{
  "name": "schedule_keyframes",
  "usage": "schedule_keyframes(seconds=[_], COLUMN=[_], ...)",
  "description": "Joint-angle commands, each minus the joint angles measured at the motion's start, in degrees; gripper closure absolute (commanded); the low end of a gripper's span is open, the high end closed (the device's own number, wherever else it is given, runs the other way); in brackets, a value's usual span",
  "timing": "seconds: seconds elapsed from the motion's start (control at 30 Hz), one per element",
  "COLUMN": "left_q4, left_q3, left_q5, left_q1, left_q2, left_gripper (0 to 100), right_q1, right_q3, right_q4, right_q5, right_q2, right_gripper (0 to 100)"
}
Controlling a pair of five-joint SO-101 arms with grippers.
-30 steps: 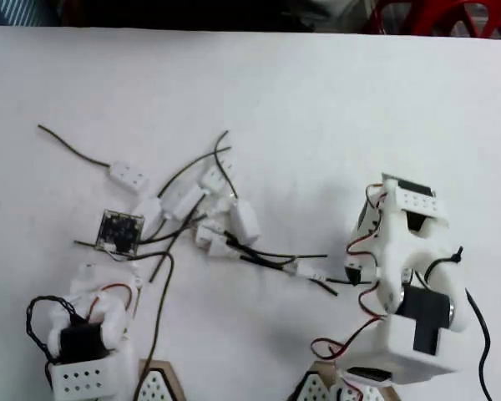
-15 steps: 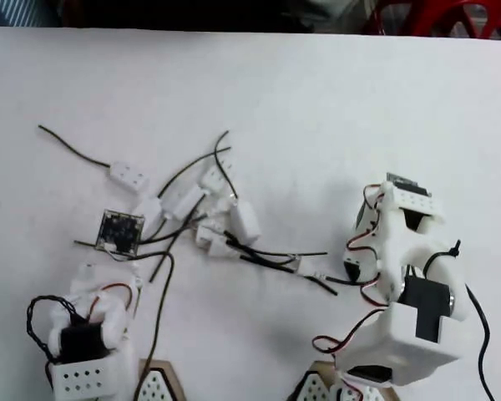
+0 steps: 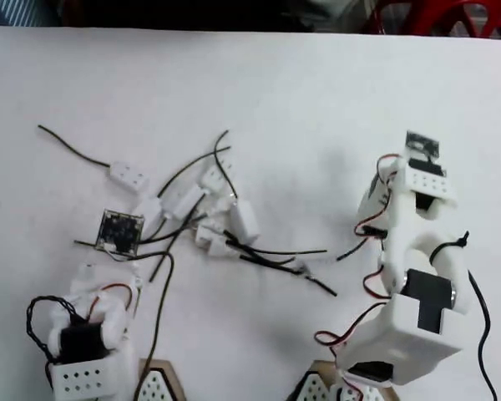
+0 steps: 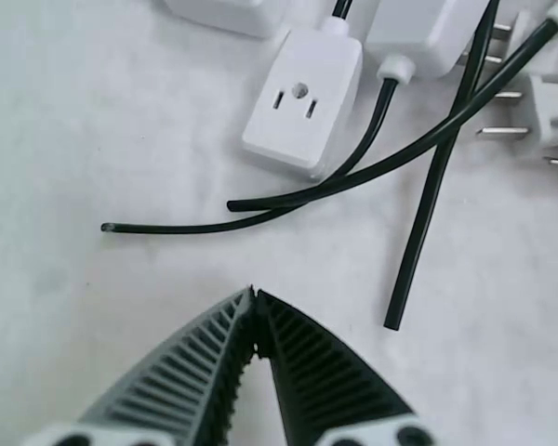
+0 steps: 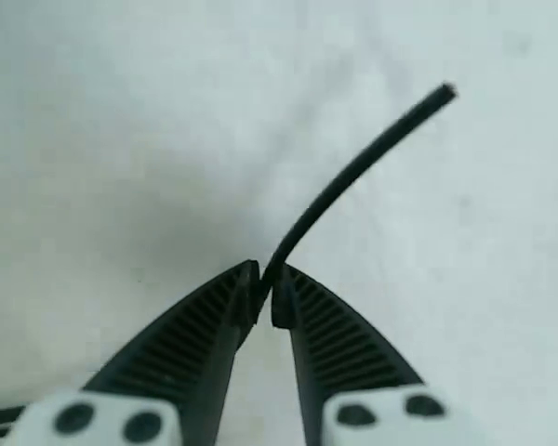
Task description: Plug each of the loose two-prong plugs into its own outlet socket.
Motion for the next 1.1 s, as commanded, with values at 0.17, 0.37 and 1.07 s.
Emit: schedule_keyframes(seconds=[0.17,0.37,1.07], left_q4=[0.79,0.79,0.79], left_q3=[-1.23,-1.23,-1.23], left_q5=[-0.44,-0.44,-0.44], left_q1=[-0.66,-0.66,-0.66], left_q2=[-0.04,-0.04,-0.04], left_gripper=[98,98,98], right_q1=[-0.13,-2.24,-10.24], right_q3=[-16.97,-22.33,-20.31], right_q4=[-2.51,-3.30,18.77], right_q5=[0.35,9.05,11.52], right_q2=[-0.22,-0.22,1.36], right_gripper=[98.1,97.6,81.5])
